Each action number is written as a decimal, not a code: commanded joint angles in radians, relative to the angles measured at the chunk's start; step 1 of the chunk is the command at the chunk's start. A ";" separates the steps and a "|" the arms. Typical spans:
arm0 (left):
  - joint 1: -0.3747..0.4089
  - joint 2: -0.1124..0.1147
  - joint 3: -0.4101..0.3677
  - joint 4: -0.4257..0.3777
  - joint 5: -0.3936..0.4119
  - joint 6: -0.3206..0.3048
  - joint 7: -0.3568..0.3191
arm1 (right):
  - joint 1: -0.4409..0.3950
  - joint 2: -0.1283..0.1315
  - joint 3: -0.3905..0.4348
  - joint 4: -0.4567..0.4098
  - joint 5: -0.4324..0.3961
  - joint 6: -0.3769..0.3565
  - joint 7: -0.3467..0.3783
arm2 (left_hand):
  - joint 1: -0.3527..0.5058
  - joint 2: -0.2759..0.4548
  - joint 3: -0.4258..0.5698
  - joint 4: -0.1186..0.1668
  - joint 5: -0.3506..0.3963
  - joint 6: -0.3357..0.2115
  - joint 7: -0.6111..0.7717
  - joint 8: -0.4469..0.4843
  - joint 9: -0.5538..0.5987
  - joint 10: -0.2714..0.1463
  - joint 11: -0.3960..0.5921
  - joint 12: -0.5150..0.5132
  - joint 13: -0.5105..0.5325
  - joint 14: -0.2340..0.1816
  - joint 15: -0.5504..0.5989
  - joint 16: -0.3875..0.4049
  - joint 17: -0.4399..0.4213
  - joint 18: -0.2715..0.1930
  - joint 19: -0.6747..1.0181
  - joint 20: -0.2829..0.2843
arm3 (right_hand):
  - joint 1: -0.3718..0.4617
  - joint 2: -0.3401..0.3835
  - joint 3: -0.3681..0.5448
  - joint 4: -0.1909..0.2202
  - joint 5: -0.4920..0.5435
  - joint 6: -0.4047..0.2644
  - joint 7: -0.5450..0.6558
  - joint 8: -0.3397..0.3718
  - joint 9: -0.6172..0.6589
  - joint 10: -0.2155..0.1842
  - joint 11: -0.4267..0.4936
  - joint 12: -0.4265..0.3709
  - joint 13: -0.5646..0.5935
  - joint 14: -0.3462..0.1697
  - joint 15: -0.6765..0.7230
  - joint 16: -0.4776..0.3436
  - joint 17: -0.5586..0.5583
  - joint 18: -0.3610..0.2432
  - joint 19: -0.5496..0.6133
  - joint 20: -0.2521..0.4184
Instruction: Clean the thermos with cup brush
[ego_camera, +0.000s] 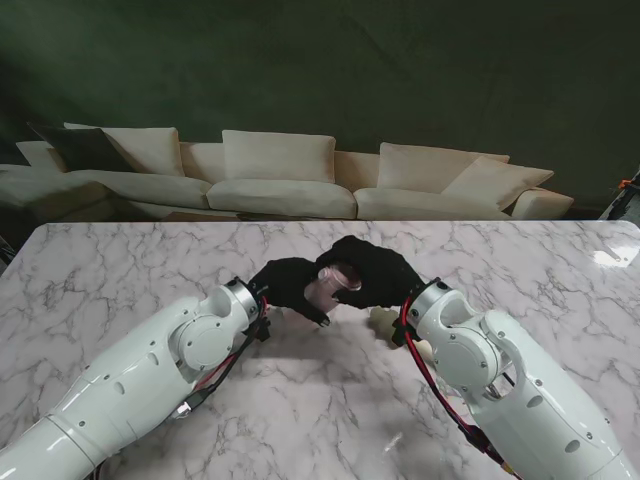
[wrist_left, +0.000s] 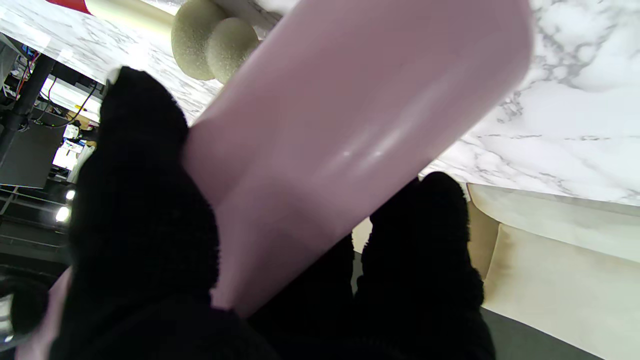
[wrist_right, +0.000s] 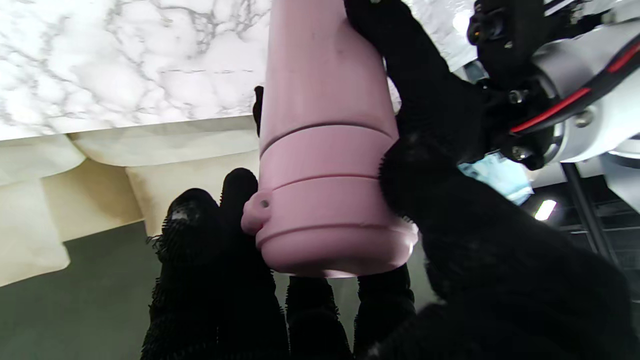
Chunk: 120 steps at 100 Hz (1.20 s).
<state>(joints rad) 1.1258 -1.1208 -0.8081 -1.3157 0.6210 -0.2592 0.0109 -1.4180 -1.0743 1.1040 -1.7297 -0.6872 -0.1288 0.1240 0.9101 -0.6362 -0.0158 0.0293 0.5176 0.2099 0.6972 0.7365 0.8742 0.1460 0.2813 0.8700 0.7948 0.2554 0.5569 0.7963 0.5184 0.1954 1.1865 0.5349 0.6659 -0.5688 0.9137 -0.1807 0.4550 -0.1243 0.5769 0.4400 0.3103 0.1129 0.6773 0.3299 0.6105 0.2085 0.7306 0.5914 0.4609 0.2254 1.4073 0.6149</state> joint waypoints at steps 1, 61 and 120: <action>-0.003 -0.004 0.001 -0.017 -0.003 0.002 -0.015 | 0.007 -0.002 -0.006 0.009 0.001 -0.007 0.011 | 0.363 0.390 0.333 0.012 0.095 -0.172 0.096 0.029 0.044 -0.071 0.084 0.035 0.036 -0.011 0.090 0.032 0.015 -0.067 0.042 0.021 | 0.135 0.152 0.190 0.078 0.245 -0.232 0.239 0.101 -0.014 -0.036 -0.034 -0.009 -0.002 -0.140 -0.062 -0.063 -0.054 0.015 -0.069 0.017; 0.005 0.001 -0.007 -0.036 0.002 0.009 -0.030 | 0.006 -0.028 0.018 0.099 0.130 -0.174 -0.096 | 0.363 0.391 0.332 0.011 0.097 -0.173 0.098 0.030 0.045 -0.071 0.087 0.036 0.038 -0.012 0.092 0.033 0.016 -0.067 0.044 0.022 | 0.187 0.082 0.344 0.047 0.207 -0.345 0.502 0.409 0.136 -0.157 0.153 0.229 0.026 -0.194 -0.093 -0.086 -0.038 -0.031 -0.118 0.034; 0.003 0.000 -0.007 -0.035 0.001 0.010 -0.030 | 0.007 -0.020 0.021 0.121 0.233 -0.264 -0.033 | 0.363 0.393 0.331 0.011 0.097 -0.173 0.097 0.030 0.044 -0.071 0.088 0.037 0.037 -0.012 0.094 0.035 0.014 -0.066 0.044 0.023 | -0.162 -0.031 -0.009 -0.041 0.266 -0.353 0.412 -0.041 0.177 -0.319 -0.167 -0.032 -0.167 -0.223 -0.531 -0.341 -0.437 0.097 -0.577 -0.151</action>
<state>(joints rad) 1.1381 -1.1152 -0.8147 -1.3457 0.6230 -0.2480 -0.0100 -1.4037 -1.0837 1.1278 -1.6084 -0.4760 -0.3849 0.0972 0.9101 -0.6362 -0.0158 0.0292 0.5176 0.2099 0.6972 0.7364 0.8742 0.1475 0.2819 0.8700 0.7951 0.2548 0.5579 0.8025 0.5186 0.1954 1.1868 0.5354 0.5470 -0.6217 0.9271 -0.2074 0.7182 -0.4368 0.9897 0.4375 0.4820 -0.1656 0.5447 0.3212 0.4697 0.0605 0.2405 0.2811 0.0631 0.3121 0.8803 0.4977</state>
